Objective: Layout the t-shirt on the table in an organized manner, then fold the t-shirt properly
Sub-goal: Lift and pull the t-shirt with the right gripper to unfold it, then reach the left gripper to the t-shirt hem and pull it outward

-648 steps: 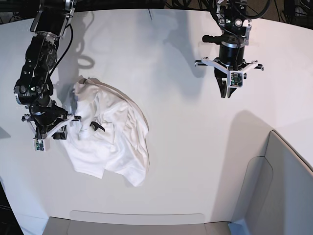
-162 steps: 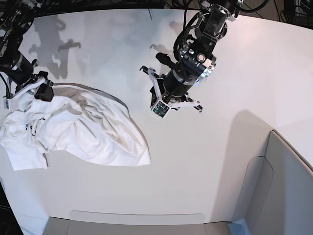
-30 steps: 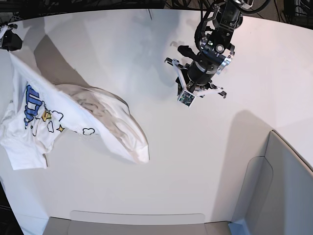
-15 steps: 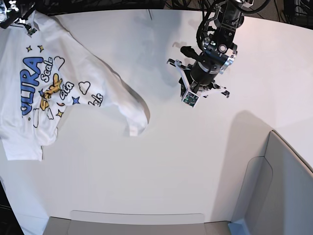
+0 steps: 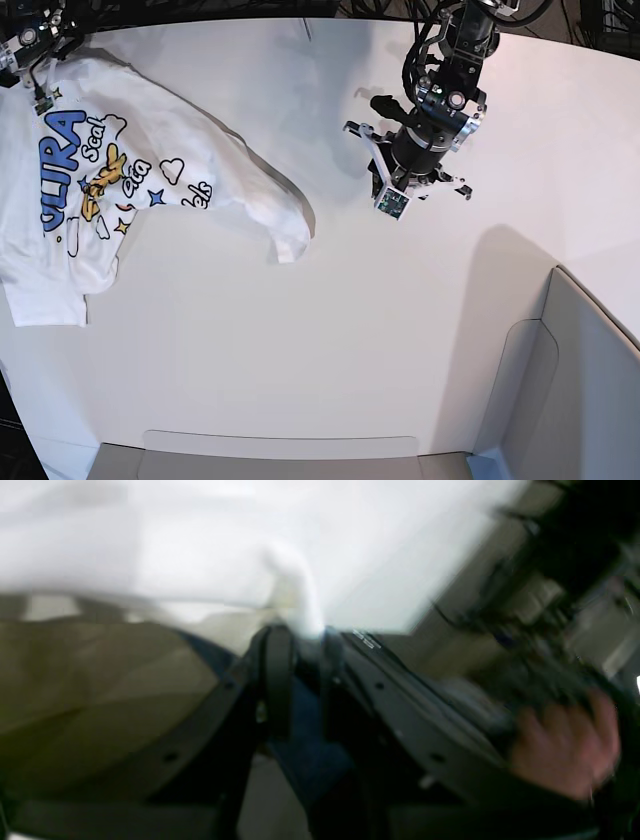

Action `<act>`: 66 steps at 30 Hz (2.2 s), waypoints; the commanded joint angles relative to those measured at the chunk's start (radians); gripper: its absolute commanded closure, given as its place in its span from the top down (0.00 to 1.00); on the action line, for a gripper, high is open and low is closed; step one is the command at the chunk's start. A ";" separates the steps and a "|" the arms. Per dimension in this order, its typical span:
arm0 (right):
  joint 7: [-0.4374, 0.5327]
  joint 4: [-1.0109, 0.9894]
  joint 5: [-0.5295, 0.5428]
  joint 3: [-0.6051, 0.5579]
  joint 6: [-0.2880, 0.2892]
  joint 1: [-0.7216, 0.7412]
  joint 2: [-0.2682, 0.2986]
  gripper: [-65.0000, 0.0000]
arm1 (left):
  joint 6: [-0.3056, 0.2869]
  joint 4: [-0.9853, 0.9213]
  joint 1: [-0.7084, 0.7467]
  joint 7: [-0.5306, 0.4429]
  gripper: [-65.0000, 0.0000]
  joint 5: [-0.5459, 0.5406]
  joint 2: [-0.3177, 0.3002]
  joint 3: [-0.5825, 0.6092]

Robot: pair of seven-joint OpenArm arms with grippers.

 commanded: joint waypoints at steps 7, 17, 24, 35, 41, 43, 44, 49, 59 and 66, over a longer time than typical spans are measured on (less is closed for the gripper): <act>0.001 0.015 0.191 0.155 0.003 0.027 0.009 0.16 | 0.005 0.020 -0.012 -0.016 0.14 0.007 0.000 -0.043; -0.008 0.015 0.504 0.407 0.003 0.200 -0.067 0.16 | 0.008 0.020 -0.052 -0.016 0.14 0.007 0.002 -0.043; -0.075 0.015 0.533 0.301 0.003 0.367 -0.136 0.16 | 0.005 -0.041 -0.222 0.040 0.15 0.002 0.065 -0.144; -0.075 0.006 0.531 0.077 0.003 0.395 -0.182 0.16 | 0.004 -0.521 -0.696 0.451 0.21 -0.408 0.177 -0.307; -0.075 -0.012 0.472 0.086 -0.001 0.410 -0.173 0.16 | 0.004 -0.816 -0.737 0.451 0.21 -0.500 0.197 -0.302; -0.075 -0.011 0.439 0.091 -0.001 0.449 -0.179 0.16 | 0.004 -0.850 -0.737 0.451 0.21 -0.530 0.201 -0.300; -0.075 -0.011 0.426 0.108 -0.001 0.467 -0.182 0.16 | 0.004 -0.861 -0.737 0.451 0.21 -0.549 0.207 -0.285; -0.075 -0.011 0.412 0.174 -0.001 0.590 -0.195 0.16 | 0.004 -0.861 -0.739 0.451 0.21 -0.575 0.214 -0.202; -0.075 -0.167 0.178 -0.009 0.000 0.734 -0.181 0.16 | 0.004 -0.859 -0.740 0.451 0.21 -0.576 0.214 -0.102; -0.063 -0.287 0.096 -0.104 -0.001 0.734 -0.207 0.16 | 0.004 -0.864 -0.805 0.451 0.21 -0.576 0.215 -0.096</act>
